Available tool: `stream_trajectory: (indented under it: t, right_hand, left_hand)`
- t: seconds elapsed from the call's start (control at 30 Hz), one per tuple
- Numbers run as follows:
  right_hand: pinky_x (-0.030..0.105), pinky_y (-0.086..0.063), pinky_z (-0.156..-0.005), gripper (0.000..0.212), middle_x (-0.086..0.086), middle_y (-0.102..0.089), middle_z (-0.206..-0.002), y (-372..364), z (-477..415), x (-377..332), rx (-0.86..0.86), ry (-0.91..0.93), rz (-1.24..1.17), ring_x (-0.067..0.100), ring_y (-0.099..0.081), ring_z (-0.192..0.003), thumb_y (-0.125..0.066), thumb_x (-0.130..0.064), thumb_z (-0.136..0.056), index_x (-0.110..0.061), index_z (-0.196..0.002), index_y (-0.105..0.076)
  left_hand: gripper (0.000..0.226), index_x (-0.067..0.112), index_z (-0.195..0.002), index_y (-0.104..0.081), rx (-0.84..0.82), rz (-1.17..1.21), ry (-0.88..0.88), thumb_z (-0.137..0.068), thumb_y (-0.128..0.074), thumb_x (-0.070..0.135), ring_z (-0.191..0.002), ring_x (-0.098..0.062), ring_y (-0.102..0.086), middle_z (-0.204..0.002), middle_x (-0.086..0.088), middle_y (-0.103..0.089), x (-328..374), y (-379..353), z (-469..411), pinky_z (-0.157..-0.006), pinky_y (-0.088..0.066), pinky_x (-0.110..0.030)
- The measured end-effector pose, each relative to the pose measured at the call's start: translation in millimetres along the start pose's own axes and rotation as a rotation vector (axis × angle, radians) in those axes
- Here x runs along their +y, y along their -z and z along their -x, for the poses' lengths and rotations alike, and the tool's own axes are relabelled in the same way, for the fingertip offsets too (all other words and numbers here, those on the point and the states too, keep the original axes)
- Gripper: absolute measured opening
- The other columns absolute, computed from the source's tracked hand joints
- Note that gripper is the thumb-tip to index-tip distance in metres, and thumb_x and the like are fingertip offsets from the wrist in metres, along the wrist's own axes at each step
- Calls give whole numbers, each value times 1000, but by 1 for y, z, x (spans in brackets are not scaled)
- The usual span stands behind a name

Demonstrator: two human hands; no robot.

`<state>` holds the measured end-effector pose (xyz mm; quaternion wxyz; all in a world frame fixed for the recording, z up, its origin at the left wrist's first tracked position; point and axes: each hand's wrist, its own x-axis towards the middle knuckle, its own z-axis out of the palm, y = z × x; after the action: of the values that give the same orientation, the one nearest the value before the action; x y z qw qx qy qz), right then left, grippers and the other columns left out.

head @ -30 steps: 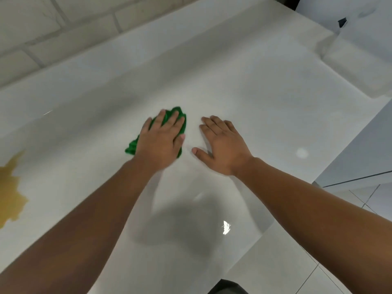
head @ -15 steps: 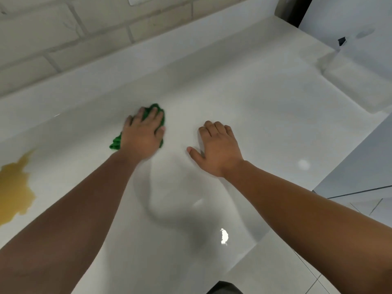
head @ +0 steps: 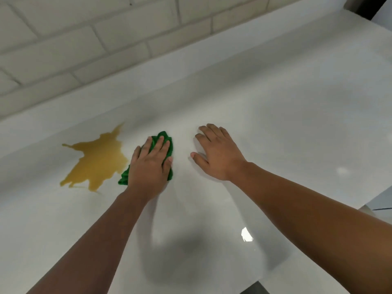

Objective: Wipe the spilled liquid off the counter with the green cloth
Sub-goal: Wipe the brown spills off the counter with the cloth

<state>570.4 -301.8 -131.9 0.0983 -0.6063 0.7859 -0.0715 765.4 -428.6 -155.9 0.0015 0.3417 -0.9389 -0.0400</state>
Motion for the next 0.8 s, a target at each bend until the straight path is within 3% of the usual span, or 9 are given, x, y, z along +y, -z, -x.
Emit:
stream_trajectory:
  t: [0.13, 0.23, 0.37, 0.47, 0.6, 0.7, 0.8]
  right_hand:
    - [49, -16, -121, 79, 12, -31, -158, -13, -7, -47, 2, 27, -1, 31, -20, -148, -13, -60, -90, -11, -144, -43]
    - [50, -17, -121, 75, 11, -34, -156, -21, -10, -70, 18, 8, 9, 31, -22, -147, -16, -58, -92, -11, -142, -45]
    - [49, -17, -121, 75, 10, -32, -157, -28, -8, -85, 27, -59, 0, 30, -22, -147, -12, -58, -92, -12, -144, -42]
    - [48, -15, -121, 79, 11, -30, -159, -32, -5, -91, 21, -105, 0, 29, -19, -149, -6, -59, -91, -12, -146, -40]
    - [48, -12, -122, 79, 10, -24, -161, -38, -4, -93, 6, -122, 16, 29, -13, -150, -6, -59, -91, -12, -148, -36]
    - [49, -11, -122, 75, 10, -23, -161, -42, -7, -97, 16, -150, 26, 28, -12, -150, -10, -58, -93, -12, -147, -36]
    - [51, -12, -121, 76, 11, -24, -160, -44, -11, -104, 26, -167, 19, 29, -12, -150, -9, -59, -92, -13, -145, -38]
  left_hand:
    - [50, 27, -150, -38, -18, 4, -213, -104, -26, 44, -150, -19, -18, -158, 9, -30, -36, 2, 52, -120, -18, -43]
    - [47, 24, -143, -49, 56, 64, -110, -102, -32, 39, -145, -21, -31, -151, 7, -43, -83, 3, 62, -116, -26, -41]
    - [40, 17, -130, -63, 158, 154, -16, -96, -46, 29, -125, -32, -49, -138, 1, -58, -85, -1, 28, -101, -39, -48]
    - [38, 19, -131, -63, 151, 152, -171, -95, -53, 28, -123, -30, -48, -139, 4, -58, -65, -2, 25, -96, -37, -46]
    - [42, 23, -133, -61, 133, 163, -350, -97, -47, 37, -125, -24, -44, -142, 10, -54, -80, -2, 74, -101, -36, -43]
    - [38, 20, -129, -65, 206, 169, -242, -96, -50, 33, -115, -26, -48, -136, 8, -59, -122, 0, 107, -97, -40, -43]
    - [35, 11, -124, -67, 335, 149, -28, -96, -50, 25, -106, -32, -48, -127, -5, -66, -156, 6, 126, -93, -44, -45]
